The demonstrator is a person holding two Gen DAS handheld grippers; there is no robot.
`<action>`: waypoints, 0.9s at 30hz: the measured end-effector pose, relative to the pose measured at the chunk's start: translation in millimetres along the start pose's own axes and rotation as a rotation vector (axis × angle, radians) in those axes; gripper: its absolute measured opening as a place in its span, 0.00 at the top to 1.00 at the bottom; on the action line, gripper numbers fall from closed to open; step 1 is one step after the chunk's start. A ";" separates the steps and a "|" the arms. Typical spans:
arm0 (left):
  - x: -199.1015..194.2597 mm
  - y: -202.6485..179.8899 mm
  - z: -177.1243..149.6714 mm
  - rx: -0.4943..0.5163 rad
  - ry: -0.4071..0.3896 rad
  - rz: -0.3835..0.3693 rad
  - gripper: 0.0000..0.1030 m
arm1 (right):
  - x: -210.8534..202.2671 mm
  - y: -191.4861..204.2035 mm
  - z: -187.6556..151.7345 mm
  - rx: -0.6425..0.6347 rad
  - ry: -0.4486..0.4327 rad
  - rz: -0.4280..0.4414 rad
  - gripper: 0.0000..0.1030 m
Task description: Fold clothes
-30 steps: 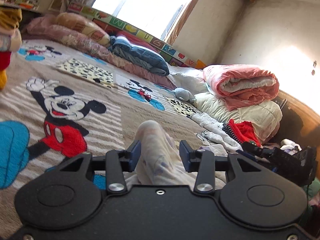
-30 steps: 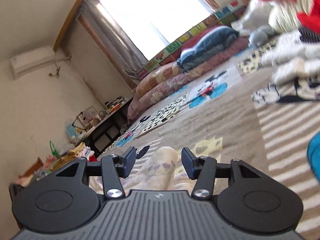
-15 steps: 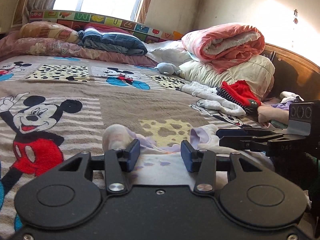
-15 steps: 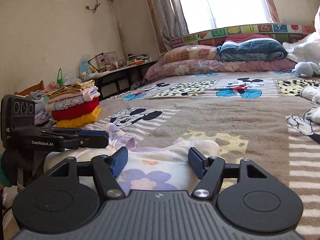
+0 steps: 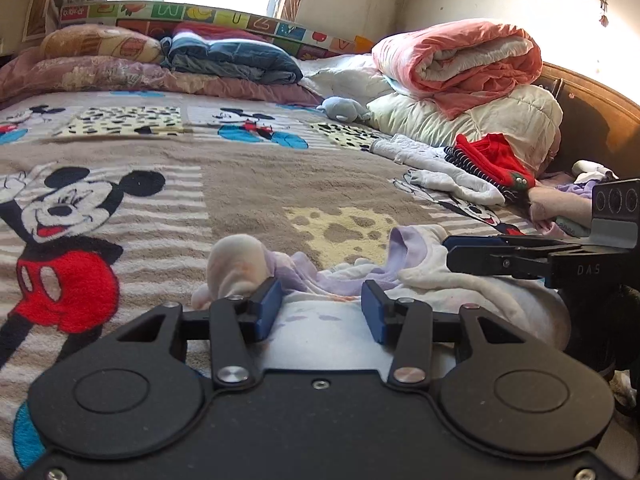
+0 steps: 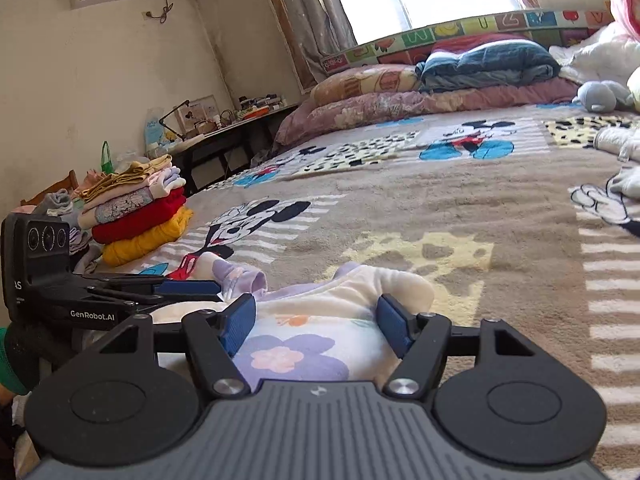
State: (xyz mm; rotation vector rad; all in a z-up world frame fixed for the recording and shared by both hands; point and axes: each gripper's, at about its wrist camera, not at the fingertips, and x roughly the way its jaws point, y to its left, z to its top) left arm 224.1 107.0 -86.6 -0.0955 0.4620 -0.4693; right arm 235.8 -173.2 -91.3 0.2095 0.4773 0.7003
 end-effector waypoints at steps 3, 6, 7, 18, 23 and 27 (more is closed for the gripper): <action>-20.4 -11.1 9.2 0.042 -0.057 0.013 0.48 | -22.7 13.0 6.8 -0.033 -0.065 0.000 0.34; -39.0 -23.5 13.1 0.115 -0.071 0.042 0.47 | -39.8 32.9 7.9 -0.136 -0.069 -0.020 0.34; -44.7 -26.8 12.3 0.129 -0.070 0.042 0.46 | -45.6 40.1 7.0 -0.171 -0.065 -0.028 0.34; -34.5 -40.6 -18.2 0.172 0.030 0.033 0.45 | -31.0 46.4 -14.1 -0.138 -0.002 -0.032 0.33; -19.2 -28.8 -28.2 0.152 0.047 0.005 0.44 | -16.8 45.7 -25.0 -0.143 0.026 -0.035 0.32; -17.0 -25.2 -31.2 0.135 0.044 -0.010 0.44 | -8.8 41.0 -25.4 -0.127 0.045 -0.031 0.32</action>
